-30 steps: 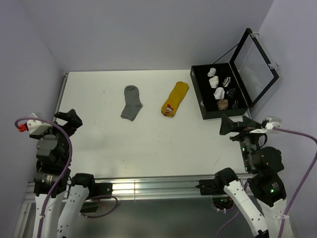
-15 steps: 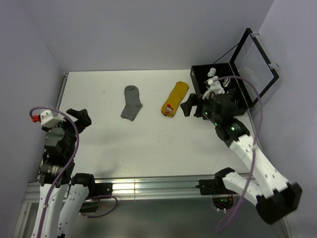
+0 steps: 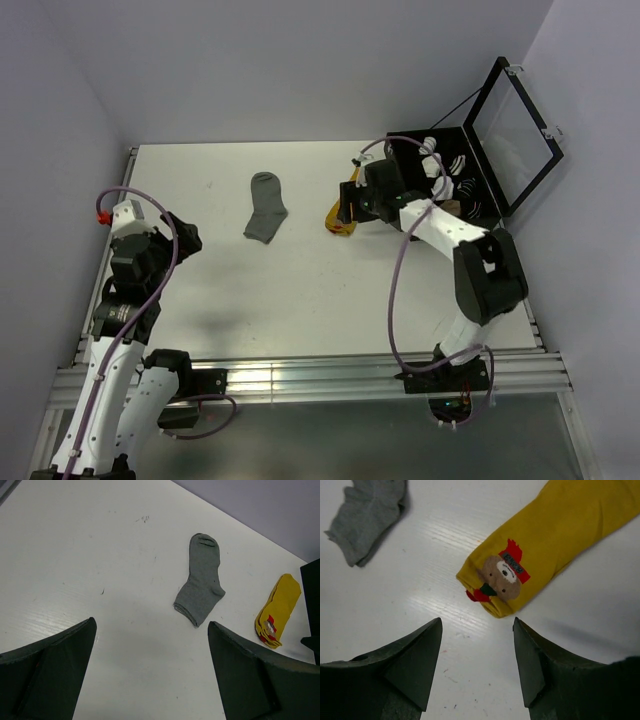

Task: Roll the socks
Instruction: Move the sock to the center of the board, then roll the sock at the center of the board.

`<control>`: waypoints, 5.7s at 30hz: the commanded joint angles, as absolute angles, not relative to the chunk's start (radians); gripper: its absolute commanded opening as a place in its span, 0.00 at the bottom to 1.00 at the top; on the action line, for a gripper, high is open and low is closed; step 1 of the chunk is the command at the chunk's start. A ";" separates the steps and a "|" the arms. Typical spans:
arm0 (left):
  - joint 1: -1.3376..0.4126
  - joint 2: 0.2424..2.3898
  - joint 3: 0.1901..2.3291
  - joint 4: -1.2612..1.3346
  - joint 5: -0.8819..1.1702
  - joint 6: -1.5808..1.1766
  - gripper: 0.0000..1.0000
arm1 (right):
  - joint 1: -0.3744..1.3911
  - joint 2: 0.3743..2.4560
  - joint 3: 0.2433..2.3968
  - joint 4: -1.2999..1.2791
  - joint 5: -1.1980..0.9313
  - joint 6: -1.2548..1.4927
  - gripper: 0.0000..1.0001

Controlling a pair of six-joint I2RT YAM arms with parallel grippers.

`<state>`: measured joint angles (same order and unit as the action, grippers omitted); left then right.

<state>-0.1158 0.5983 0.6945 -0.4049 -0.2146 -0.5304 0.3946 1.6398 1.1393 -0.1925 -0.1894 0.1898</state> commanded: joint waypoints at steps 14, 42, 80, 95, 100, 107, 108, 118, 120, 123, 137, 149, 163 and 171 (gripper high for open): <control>-0.118 0.580 0.699 -0.373 -0.202 -0.482 1.00 | 0.520 1.895 1.183 -0.213 -0.153 0.296 0.63; -0.126 0.612 0.698 -0.384 -0.190 -0.486 0.99 | 0.959 1.611 0.968 -0.109 0.109 0.054 0.60; -0.120 0.698 0.713 -0.388 -0.092 -0.549 0.99 | 1.118 1.868 1.127 -0.135 0.235 -0.002 0.00; -0.340 0.920 0.585 -0.239 0.003 -0.939 0.95 | 0.882 1.799 1.052 0.026 -0.337 0.259 0.00; -0.445 1.015 0.577 -0.146 -0.058 -1.028 0.93 | 0.804 1.796 0.973 0.161 -0.495 0.340 0.00; -0.555 1.187 0.563 -0.048 -0.109 -1.166 0.86 | 0.718 1.835 0.899 0.291 -0.613 0.436 0.00; -0.569 1.201 0.560 -0.041 -0.113 -1.198 0.86 | 0.713 1.838 0.896 0.299 -0.620 0.440 0.00; -0.612 1.330 0.603 -0.023 -0.150 -1.255 0.77 | 0.704 1.873 0.910 0.301 -0.638 0.442 0.00; -0.612 1.347 0.609 -0.020 -0.158 -1.258 0.75 | 0.704 1.875 0.913 0.299 -0.641 0.440 0.00; -0.612 1.373 0.621 -0.018 -0.170 -1.262 0.73 | 0.704 1.881 0.916 0.293 -0.644 0.439 0.00; -0.614 1.430 0.644 -0.031 -0.146 -1.275 0.58 | 0.704 1.901 0.934 0.272 -0.638 0.434 0.00; -0.617 1.454 0.661 -0.066 -0.152 -1.287 0.35 | 0.704 1.904 0.937 0.267 -0.632 0.430 0.00; -0.617 1.548 0.825 -0.293 -0.166 -1.239 0.00 | 0.794 1.734 0.867 0.258 -0.393 0.315 0.40; -0.614 1.606 0.903 -0.383 -0.123 -1.212 0.00 | 0.891 1.612 0.762 0.366 -0.152 0.207 0.51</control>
